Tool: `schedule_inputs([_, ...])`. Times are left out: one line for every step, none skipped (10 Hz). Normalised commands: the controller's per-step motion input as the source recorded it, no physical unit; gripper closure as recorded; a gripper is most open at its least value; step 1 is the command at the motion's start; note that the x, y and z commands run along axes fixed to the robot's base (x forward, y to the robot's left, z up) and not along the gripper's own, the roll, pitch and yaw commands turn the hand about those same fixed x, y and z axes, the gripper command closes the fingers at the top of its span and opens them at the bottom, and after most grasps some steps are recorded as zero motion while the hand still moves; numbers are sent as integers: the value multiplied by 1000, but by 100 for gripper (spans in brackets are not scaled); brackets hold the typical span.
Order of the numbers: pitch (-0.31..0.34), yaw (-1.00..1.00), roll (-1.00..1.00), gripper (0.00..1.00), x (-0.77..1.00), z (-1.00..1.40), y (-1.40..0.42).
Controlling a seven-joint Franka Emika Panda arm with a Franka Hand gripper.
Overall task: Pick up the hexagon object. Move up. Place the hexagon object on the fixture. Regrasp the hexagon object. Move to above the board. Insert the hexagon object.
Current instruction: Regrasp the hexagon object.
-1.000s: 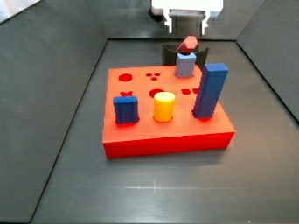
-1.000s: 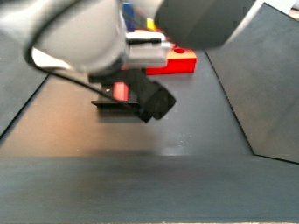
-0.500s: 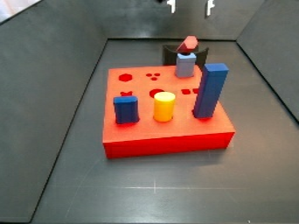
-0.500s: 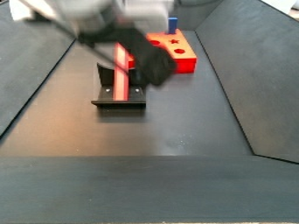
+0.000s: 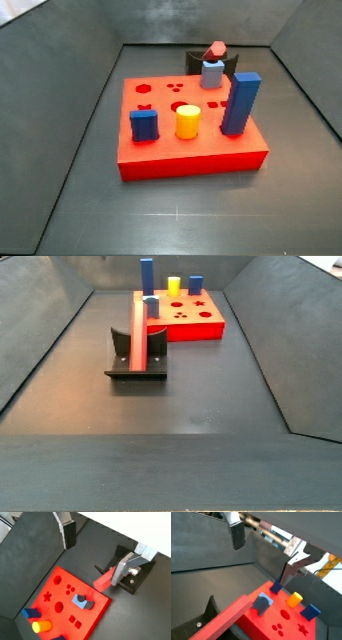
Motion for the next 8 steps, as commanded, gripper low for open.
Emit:
schedule_inputs([22,14,1000,0,-50,298,-823])
schedule_inputs([16,15,1000,0,-39,127,-486])
schedule_inputs([14,15,1000,0,-37,80,-347])
schedule_inputs([7,16,1000,0,-37,35,-45])
schedule_inputs([5,17,1000,0,-35,30,-19])
schedule_inputs([-1,17,1000,0,-24,19,-41])
schedule_inputs([-4,18,1000,0,-16,17,-27])
schedule_inputs([-8,19,1000,0,-5,11,-24])
